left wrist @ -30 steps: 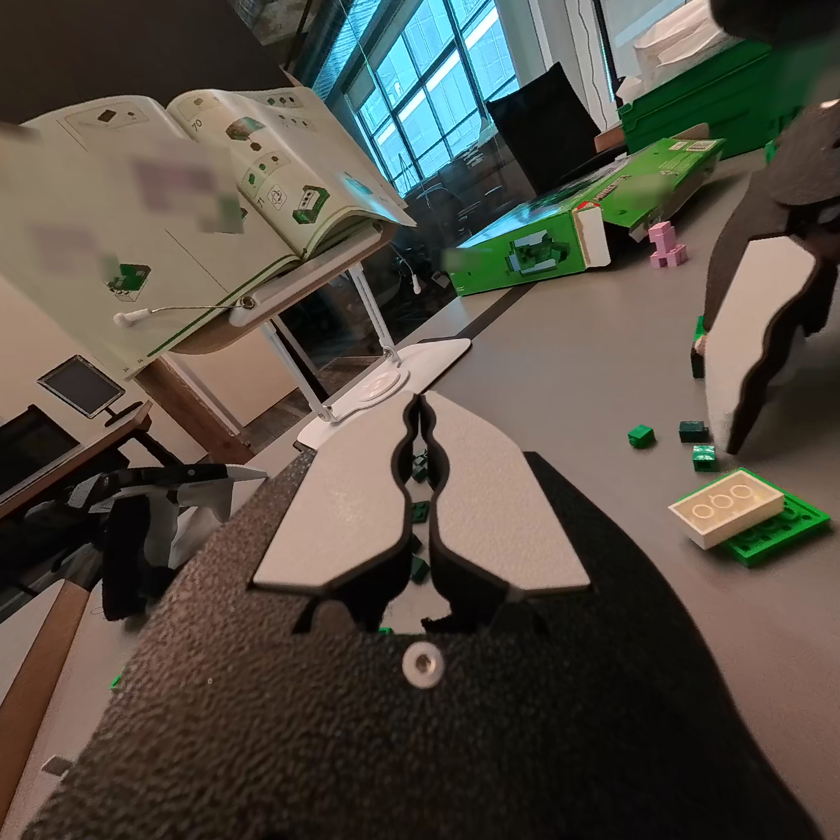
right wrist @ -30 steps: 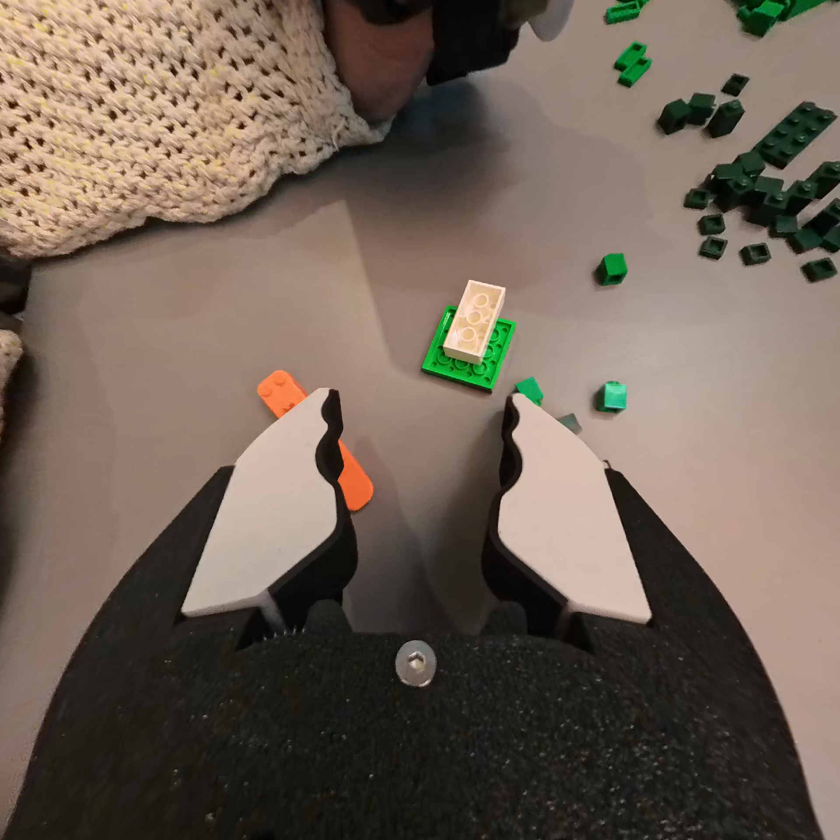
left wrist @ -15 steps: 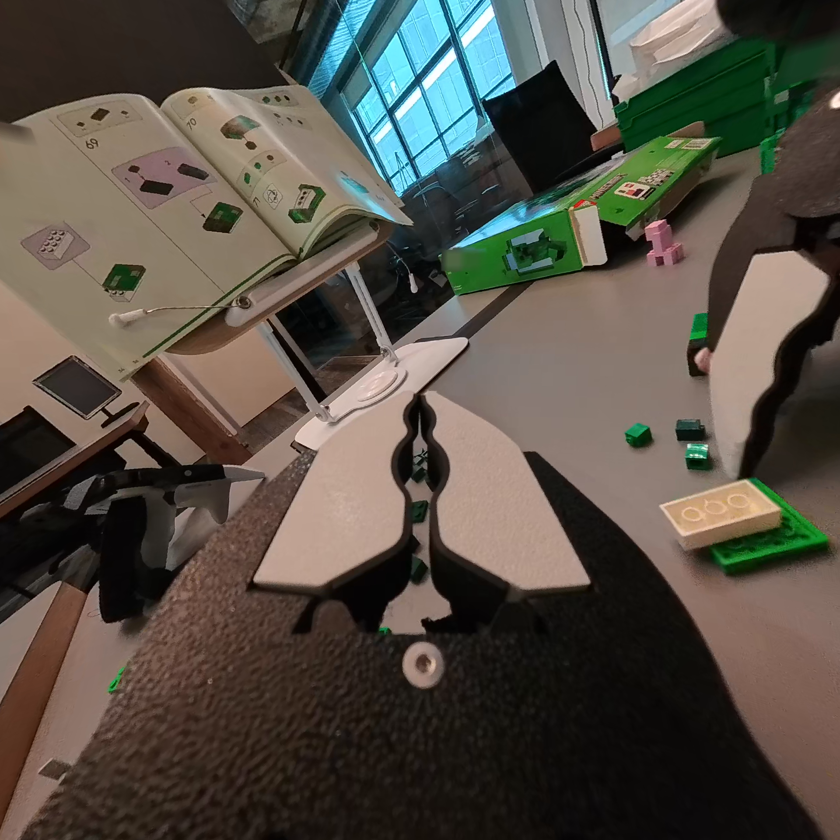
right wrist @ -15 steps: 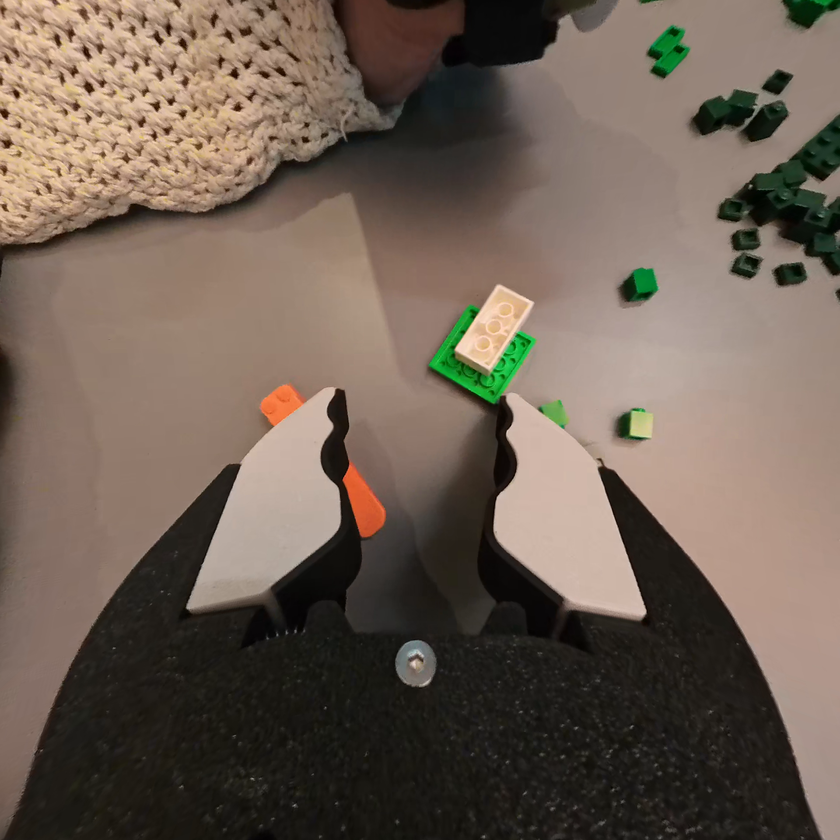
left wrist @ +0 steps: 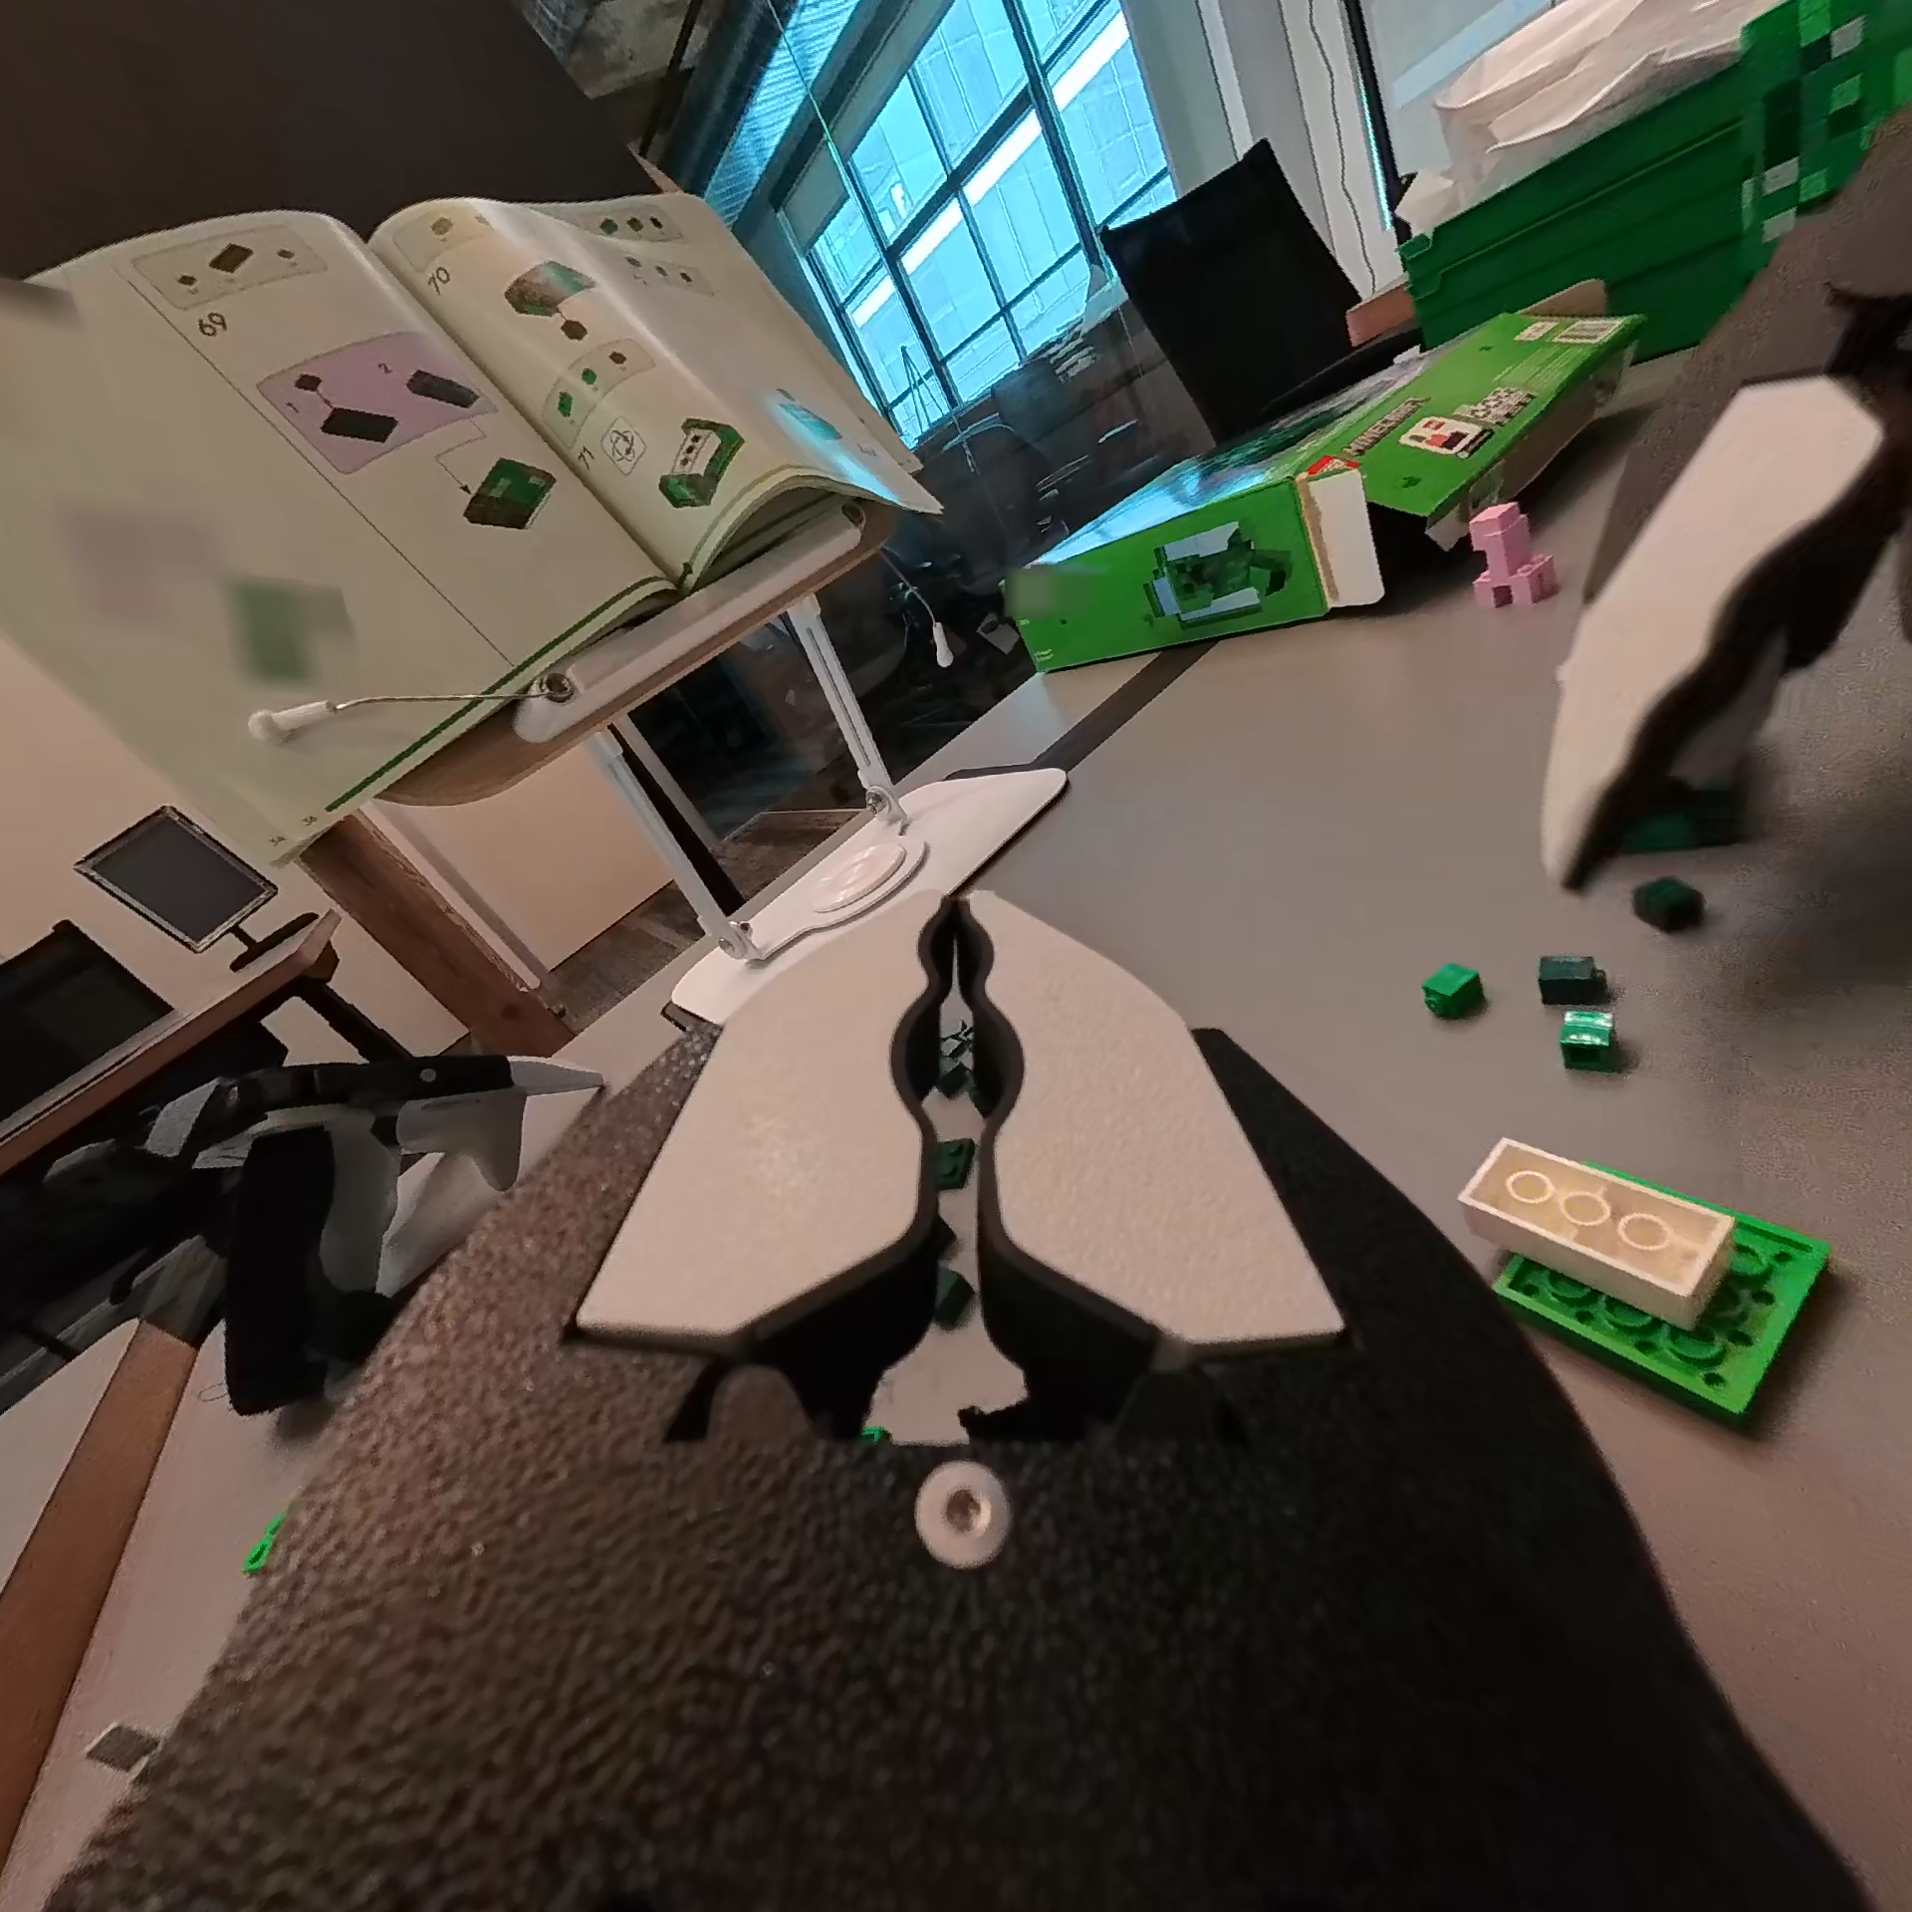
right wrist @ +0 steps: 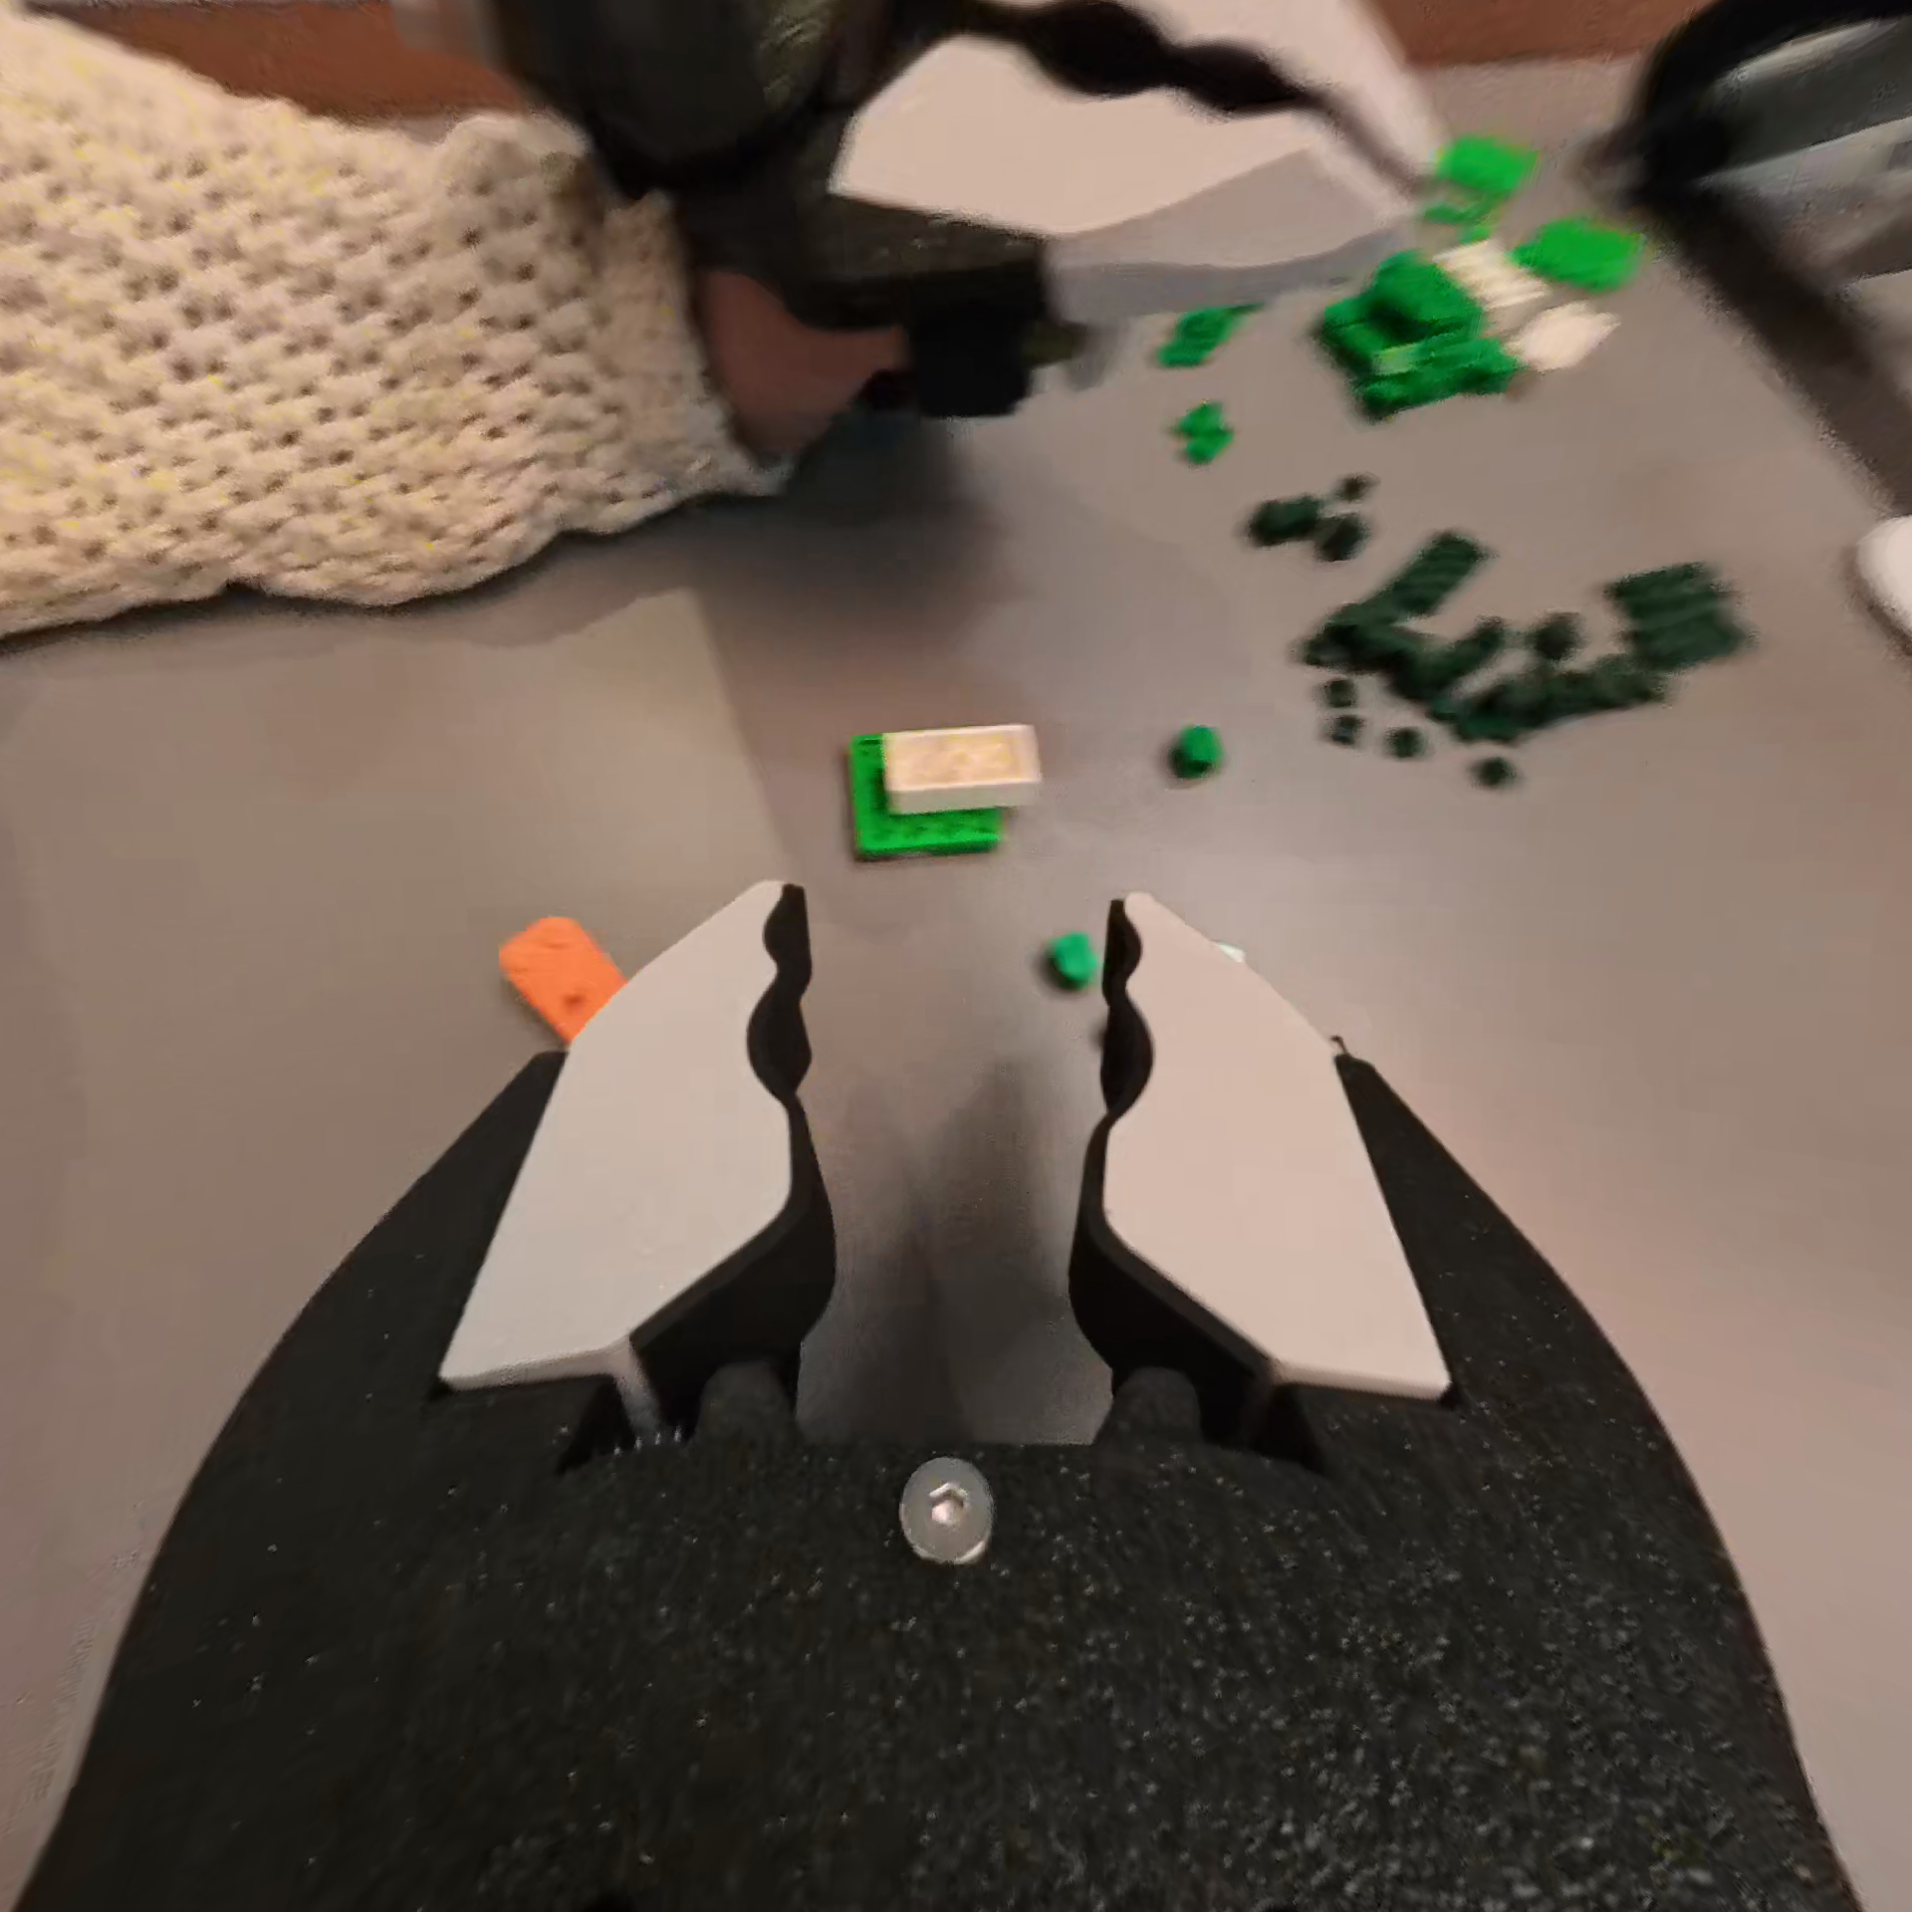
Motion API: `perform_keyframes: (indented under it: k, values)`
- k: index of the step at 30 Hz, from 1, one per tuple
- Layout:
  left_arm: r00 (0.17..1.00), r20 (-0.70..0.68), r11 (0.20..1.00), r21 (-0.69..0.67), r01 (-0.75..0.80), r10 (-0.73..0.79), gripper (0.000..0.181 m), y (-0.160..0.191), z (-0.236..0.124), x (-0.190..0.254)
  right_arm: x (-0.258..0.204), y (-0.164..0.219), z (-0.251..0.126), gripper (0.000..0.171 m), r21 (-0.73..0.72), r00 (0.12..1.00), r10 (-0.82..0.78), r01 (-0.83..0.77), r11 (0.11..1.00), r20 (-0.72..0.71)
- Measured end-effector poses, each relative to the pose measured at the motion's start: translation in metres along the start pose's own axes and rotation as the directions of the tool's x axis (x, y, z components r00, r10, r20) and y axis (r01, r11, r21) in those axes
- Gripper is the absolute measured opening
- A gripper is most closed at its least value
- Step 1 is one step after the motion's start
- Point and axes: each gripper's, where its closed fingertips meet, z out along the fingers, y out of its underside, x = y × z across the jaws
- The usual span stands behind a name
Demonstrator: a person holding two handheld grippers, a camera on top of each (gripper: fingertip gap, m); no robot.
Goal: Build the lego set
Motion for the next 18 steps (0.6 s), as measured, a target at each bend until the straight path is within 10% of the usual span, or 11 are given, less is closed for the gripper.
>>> perform_keyframes:
  k: [7,18]
  values:
    - [0.988,0.149,0.996,-0.073,0.043,-0.031,0.0,0.012,-0.004,-0.025,0.065,-0.019,-0.047,0.045,0.288,0.878,0.023,0.131,0.949,-0.478]
    - [0.954,0.259,0.982,-0.068,0.174,-0.151,0.033,0.022,-0.013,-0.051,0.085,-0.03,-0.041,0.032,0.235,0.827,0.025,0.13,0.963,-0.562]
